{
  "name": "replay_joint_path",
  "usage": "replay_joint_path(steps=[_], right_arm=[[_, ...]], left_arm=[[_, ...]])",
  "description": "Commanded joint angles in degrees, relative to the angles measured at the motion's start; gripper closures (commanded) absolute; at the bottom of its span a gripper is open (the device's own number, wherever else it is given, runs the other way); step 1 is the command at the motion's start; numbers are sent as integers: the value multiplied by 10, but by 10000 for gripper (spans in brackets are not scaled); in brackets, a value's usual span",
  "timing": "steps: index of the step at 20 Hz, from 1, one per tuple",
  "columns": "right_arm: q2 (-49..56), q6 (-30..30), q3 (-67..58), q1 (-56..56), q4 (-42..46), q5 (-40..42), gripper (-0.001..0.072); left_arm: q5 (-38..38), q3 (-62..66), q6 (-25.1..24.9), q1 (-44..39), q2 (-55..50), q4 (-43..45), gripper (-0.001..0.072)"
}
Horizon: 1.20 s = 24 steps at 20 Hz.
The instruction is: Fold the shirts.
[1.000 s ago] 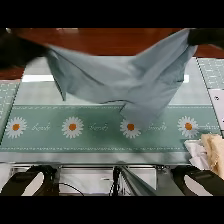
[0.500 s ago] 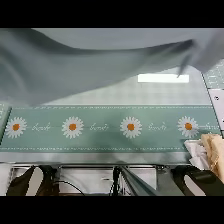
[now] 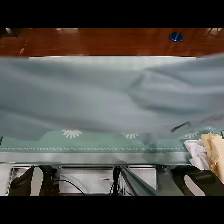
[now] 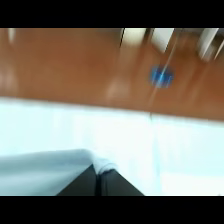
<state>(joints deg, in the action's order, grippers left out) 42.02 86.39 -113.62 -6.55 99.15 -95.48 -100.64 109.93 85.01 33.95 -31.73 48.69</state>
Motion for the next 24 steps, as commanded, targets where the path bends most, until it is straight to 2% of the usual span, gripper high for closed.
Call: replay_joint_path(steps=[1, 3, 4, 6, 7, 9, 13, 17, 20, 24], right_arm=[[-1, 13, 39, -1, -13, -109, 691], [7, -1, 148, -1, -22, -106, 691], [19, -14, 212, -1, -21, -88, 691], [69, -32, 332, -1, 25, 48, 691], [110, -32, 362, -1, 38, 121, 691], [204, -27, 368, -1, 31, 209, 691], [336, -27, 368, -1, -24, 376, 691], [375, -26, 368, -1, -44, 521, 690], [389, -20, 368, 0, -71, 567, 690], [426, 9, 368, -1, -103, 568, 689]], left_arm=[[-49, -49, 18, 0, 24, 10, 690], [-49, -153, -13, 0, 33, 10, 690], [-45, -219, -44, 0, 33, 25, 691], [11, -370, -61, -4, 12, 79, 691], [41, -429, -61, -12, -14, 69, 691], [108, -495, -66, -47, -75, 59, 691], [273, -502, -102, -127, -221, 70, 690], [383, -491, -136, -173, -342, 68, 690], [427, -491, -165, -186, -404, 68, 689], [468, -491, -170, -185, -454, 68, 688]])
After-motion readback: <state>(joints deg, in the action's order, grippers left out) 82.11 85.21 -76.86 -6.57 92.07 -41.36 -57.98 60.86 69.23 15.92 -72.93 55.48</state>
